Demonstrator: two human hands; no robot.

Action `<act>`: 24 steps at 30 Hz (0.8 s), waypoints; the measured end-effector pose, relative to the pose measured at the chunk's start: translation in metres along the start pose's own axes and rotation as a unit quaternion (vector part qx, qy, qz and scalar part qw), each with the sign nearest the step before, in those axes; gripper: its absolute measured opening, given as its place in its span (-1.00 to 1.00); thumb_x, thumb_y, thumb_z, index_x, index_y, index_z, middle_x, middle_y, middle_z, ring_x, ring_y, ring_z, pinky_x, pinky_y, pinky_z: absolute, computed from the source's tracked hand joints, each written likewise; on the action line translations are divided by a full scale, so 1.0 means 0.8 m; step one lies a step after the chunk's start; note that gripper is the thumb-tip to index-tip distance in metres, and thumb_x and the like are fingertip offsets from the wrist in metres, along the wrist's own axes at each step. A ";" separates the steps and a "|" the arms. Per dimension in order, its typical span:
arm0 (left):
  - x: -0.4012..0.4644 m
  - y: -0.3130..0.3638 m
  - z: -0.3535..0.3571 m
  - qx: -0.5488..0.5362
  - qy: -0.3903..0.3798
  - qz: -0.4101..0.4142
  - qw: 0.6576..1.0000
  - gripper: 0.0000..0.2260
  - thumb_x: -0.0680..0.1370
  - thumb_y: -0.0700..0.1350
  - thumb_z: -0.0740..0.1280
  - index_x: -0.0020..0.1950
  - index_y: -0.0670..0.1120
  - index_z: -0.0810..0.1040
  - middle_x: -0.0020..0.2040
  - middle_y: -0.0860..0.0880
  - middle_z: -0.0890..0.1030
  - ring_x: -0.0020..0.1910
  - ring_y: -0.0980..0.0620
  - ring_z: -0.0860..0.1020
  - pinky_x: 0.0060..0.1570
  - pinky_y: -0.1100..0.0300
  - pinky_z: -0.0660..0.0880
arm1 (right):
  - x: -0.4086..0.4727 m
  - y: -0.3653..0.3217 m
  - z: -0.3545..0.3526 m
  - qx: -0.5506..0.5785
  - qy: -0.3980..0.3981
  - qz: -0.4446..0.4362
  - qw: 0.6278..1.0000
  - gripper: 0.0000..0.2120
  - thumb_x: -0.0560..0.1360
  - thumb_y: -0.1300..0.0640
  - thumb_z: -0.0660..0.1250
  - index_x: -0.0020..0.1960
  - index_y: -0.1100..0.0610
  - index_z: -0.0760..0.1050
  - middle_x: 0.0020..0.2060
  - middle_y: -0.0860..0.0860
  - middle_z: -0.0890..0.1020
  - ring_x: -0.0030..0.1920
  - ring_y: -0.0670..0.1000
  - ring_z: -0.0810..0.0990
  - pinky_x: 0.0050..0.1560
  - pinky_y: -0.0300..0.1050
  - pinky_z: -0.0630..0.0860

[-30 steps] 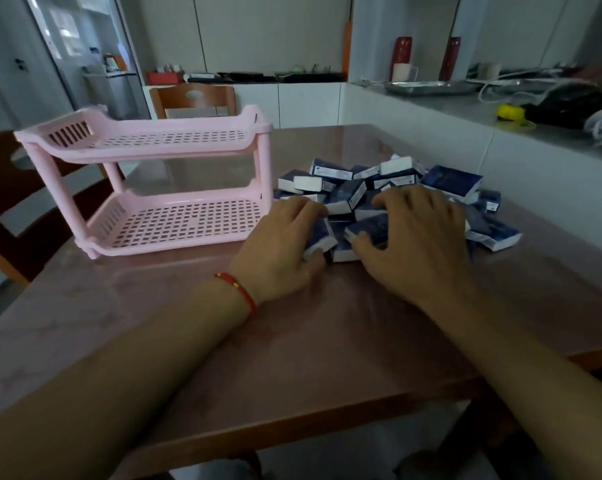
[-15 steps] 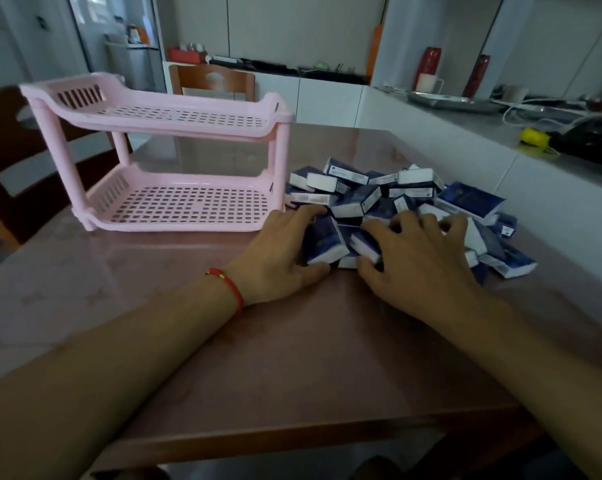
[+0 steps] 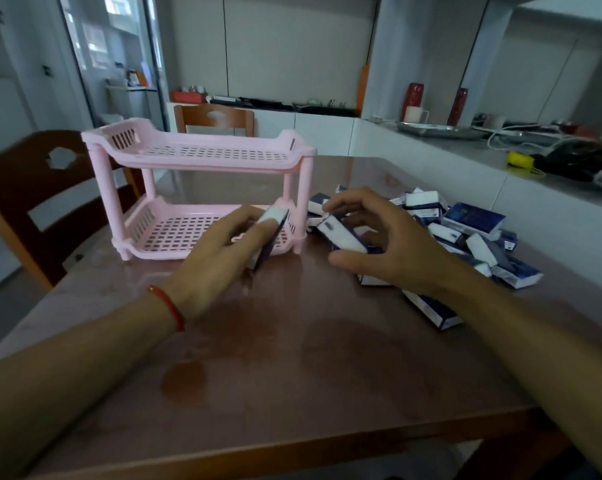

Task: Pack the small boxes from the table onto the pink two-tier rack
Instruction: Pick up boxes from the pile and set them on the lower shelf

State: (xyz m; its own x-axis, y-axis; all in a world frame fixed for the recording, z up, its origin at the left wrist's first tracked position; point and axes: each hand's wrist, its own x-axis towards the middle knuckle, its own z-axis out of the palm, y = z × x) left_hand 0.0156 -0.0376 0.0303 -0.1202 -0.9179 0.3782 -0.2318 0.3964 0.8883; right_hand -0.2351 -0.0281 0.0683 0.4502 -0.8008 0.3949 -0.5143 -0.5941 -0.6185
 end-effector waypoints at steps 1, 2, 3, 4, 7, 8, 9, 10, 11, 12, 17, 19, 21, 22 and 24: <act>-0.004 -0.002 -0.001 -0.082 0.018 -0.065 0.994 -0.73 0.62 0.06 0.28 0.06 -0.13 0.60 -0.16 -0.22 0.59 -0.41 -0.12 0.55 -0.51 0.02 0.50 | 0.010 -0.006 0.010 0.053 -0.006 -0.005 0.999 -0.59 0.48 0.05 0.48 0.28 0.05 0.47 0.15 -0.08 0.59 0.11 -0.10 0.61 0.05 -0.15 0.59; -0.007 -0.003 -0.001 -0.158 0.022 -0.123 0.980 -0.65 0.63 0.10 0.24 0.05 -0.18 0.60 -0.23 -0.28 0.57 -0.48 -0.14 0.52 -0.54 0.08 0.46 | 0.021 -0.012 0.020 0.114 -0.002 -0.004 0.993 -0.62 0.50 0.05 0.41 0.27 0.14 0.47 0.10 0.01 0.61 0.05 -0.01 0.63 0.00 -0.05 0.60; -0.009 -0.003 -0.001 -0.212 0.010 -0.162 0.964 -0.58 0.63 0.13 0.19 0.06 -0.21 0.60 -0.26 -0.32 0.56 -0.51 -0.15 0.50 -0.57 0.13 0.45 | 0.030 -0.015 0.031 0.166 0.005 0.000 0.986 -0.61 0.51 0.04 0.34 0.27 0.20 0.45 0.08 0.14 0.61 0.00 0.09 0.62 -0.03 0.11 0.58; -0.009 -0.004 -0.003 -0.242 -0.008 -0.185 0.952 -0.53 0.64 0.16 0.15 0.08 -0.22 0.60 -0.24 -0.39 0.56 -0.51 -0.17 0.50 -0.60 0.16 0.45 | 0.037 -0.017 0.043 0.182 0.010 -0.002 0.983 -0.60 0.52 0.02 0.29 0.28 0.22 0.44 0.09 0.23 0.59 -0.02 0.15 0.61 -0.04 0.24 0.56; -0.006 -0.007 -0.012 -0.278 -0.029 -0.207 0.938 -0.45 0.63 0.28 0.09 0.16 -0.15 0.62 -0.04 -0.49 0.60 -0.49 -0.19 0.55 -0.63 0.18 0.50 | 0.049 -0.018 0.083 0.098 0.051 -0.042 0.993 -0.65 0.55 -0.03 0.20 0.24 0.13 0.45 0.02 0.13 0.60 -0.04 0.14 0.61 -0.06 0.19 0.55; -0.003 -0.011 -0.016 -0.272 -0.026 -0.216 0.937 -0.40 0.60 0.33 0.07 0.19 -0.13 0.62 -0.02 -0.45 0.63 -0.47 -0.20 0.57 -0.62 0.18 0.51 | 0.051 -0.016 0.095 0.107 0.082 -0.042 0.990 -0.68 0.55 -0.03 0.20 0.22 0.11 0.45 -0.01 0.07 0.60 -0.06 0.10 0.61 -0.11 0.13 0.55; -0.002 -0.015 -0.019 -0.264 -0.020 -0.225 0.938 -0.34 0.57 0.37 0.06 0.22 -0.14 0.62 -0.01 -0.41 0.66 -0.45 -0.20 0.59 -0.61 0.18 0.52 | 0.052 -0.012 0.104 0.132 0.115 -0.031 0.984 -0.71 0.56 -0.03 0.20 0.19 0.09 0.46 -0.04 0.03 0.60 -0.09 0.04 0.60 -0.16 0.06 0.54; 0.000 -0.020 -0.023 -0.256 -0.017 -0.230 0.939 -0.30 0.54 0.41 0.06 0.24 -0.14 0.61 0.00 -0.37 0.67 -0.41 -0.22 0.61 -0.60 0.17 0.54 | 0.054 -0.009 0.110 0.150 0.138 -0.019 0.979 -0.74 0.55 -0.03 0.19 0.14 0.08 0.48 -0.07 0.02 0.61 -0.11 0.00 0.59 -0.16 0.02 0.52; 0.001 -0.023 -0.027 -0.256 -0.020 -0.237 0.937 -0.28 0.51 0.43 0.06 0.26 -0.12 0.60 0.02 -0.35 0.68 -0.36 -0.23 0.63 -0.57 0.15 0.56 | 0.056 -0.004 0.113 0.165 0.148 -0.003 0.975 -0.76 0.54 -0.04 0.19 0.10 0.06 0.51 -0.09 0.01 0.62 -0.12 -0.02 0.60 -0.13 0.02 0.52; 0.002 -0.024 -0.030 -0.261 -0.034 -0.245 0.933 -0.27 0.49 0.45 0.05 0.28 -0.09 0.60 0.05 -0.33 0.68 -0.30 -0.24 0.65 -0.53 0.12 0.59 | 0.057 0.003 0.115 0.179 0.149 0.019 0.972 -0.75 0.53 -0.07 0.20 0.08 0.01 0.53 -0.08 -0.01 0.65 -0.09 -0.02 0.62 -0.07 0.07 0.55; 0.001 -0.011 -0.028 -0.277 -0.049 -0.247 0.928 -0.79 0.57 -0.08 0.33 0.16 -0.10 0.63 0.04 -0.32 0.69 -0.13 -0.25 0.66 -0.20 -0.01 0.66 | 0.052 0.016 0.117 0.310 0.134 0.070 0.939 -0.69 0.52 0.15 0.24 0.20 -0.13 0.50 0.14 0.03 0.66 0.12 0.25 0.65 0.08 0.40 0.57; 0.002 -0.015 -0.027 -0.273 -0.041 -0.233 0.932 -0.72 0.56 -0.35 0.25 0.19 -0.12 0.60 0.06 -0.29 0.69 0.01 -0.32 0.63 -0.07 -0.06 0.64 | 0.050 0.012 0.114 0.274 0.133 0.059 0.950 -0.70 0.56 0.28 0.26 0.18 -0.04 0.54 0.10 0.00 0.67 0.10 0.20 0.66 0.06 0.32 0.62; 0.002 -0.018 -0.027 -0.269 -0.037 -0.221 0.937 -0.65 0.56 -0.41 0.22 0.26 -0.13 0.56 0.09 -0.27 0.69 0.06 -0.33 0.62 -0.02 -0.09 0.63 | 0.048 0.014 0.110 0.251 0.160 0.059 0.953 -0.81 0.54 0.28 0.36 0.08 0.04 0.58 0.01 0.00 0.71 0.04 0.10 0.69 0.03 0.13 0.66; 0.001 -0.019 -0.028 -0.261 -0.030 -0.210 0.942 -0.65 0.57 -0.41 0.23 0.29 -0.13 0.53 0.10 -0.26 0.69 0.06 -0.33 0.64 -0.03 -0.08 0.64 | 0.047 0.015 0.108 0.259 0.173 0.065 0.948 -0.84 0.51 0.25 0.42 0.06 0.07 0.58 -0.02 0.00 0.72 0.01 0.08 0.71 -0.01 0.04 0.66; -0.001 -0.020 -0.028 -0.172 0.006 -0.161 0.972 -0.68 0.58 -0.38 0.29 0.31 -0.15 0.43 0.09 -0.22 0.68 -0.04 -0.29 0.68 -0.13 -0.06 0.68 | 0.044 0.018 0.109 0.275 0.180 0.079 0.941 -0.81 0.46 0.21 0.50 0.02 0.10 0.54 -0.02 0.00 0.73 0.00 0.04 0.71 -0.03 -0.01 0.66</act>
State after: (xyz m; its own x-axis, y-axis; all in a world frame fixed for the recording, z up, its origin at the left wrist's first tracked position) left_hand 0.0413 -0.0437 0.0219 -0.0831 -0.9942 0.0682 0.0812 0.0615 0.9948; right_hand -0.1633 -0.0583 0.0142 0.0719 -0.9081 0.4125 -0.0544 -0.4165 -0.9075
